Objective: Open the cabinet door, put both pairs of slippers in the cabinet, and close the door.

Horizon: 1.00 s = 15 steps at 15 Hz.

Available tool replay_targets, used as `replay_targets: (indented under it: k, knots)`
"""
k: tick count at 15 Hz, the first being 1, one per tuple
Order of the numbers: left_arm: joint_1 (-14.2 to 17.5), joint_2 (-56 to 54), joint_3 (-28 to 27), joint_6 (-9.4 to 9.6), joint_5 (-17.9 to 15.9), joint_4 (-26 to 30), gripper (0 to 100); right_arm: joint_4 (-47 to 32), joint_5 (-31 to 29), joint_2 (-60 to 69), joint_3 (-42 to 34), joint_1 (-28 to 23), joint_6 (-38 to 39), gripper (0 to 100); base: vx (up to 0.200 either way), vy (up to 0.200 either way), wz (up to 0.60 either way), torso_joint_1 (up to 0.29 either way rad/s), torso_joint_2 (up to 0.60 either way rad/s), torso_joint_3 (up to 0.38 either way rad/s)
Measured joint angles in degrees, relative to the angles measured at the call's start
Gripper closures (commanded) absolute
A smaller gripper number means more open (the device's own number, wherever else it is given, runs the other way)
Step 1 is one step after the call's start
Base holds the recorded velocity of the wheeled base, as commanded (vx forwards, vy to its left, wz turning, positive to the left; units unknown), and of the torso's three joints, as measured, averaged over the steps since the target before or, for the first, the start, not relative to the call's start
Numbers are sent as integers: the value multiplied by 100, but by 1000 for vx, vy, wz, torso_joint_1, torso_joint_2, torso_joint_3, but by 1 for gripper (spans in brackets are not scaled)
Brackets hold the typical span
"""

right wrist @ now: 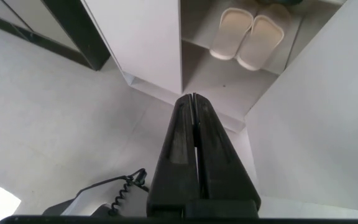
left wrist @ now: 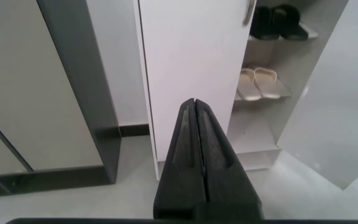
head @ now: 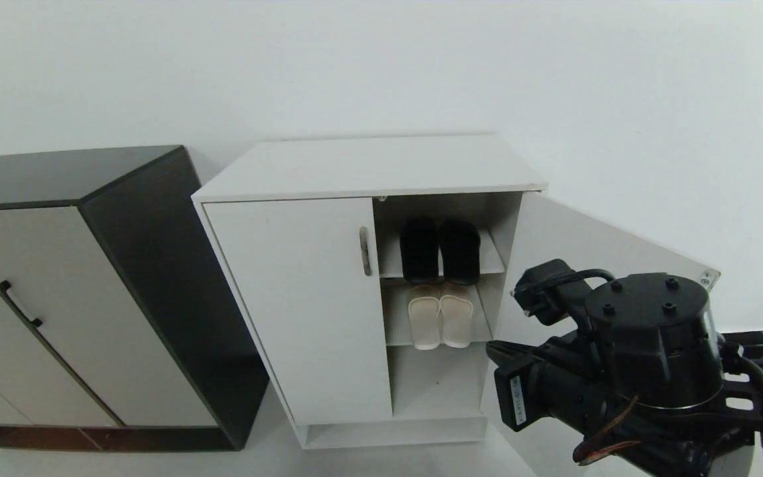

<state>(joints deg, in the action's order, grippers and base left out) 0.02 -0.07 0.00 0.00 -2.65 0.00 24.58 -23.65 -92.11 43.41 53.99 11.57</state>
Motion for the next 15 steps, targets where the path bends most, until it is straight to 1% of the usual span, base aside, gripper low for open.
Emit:
replay_targets:
  k: [4,11,14,15]
  knots:
    - [0,0,0,0,0,0,100,7,0,-63,-4,-22,2,100,0,0,0,200,-507,-305]
    - [0,0,0,0,0,0,100,13,-7,-83,-9,-24,2,100,0,0,0,238,-547,-311]
    - [0,0,0,0,0,0,100,16,-16,-78,-6,-46,-2,100,0,0,0,108,-240,-134]
    - [0,0,0,0,2,0,100,18,-16,-78,-6,-50,-2,100,0,0,-600,32,-61,-32]
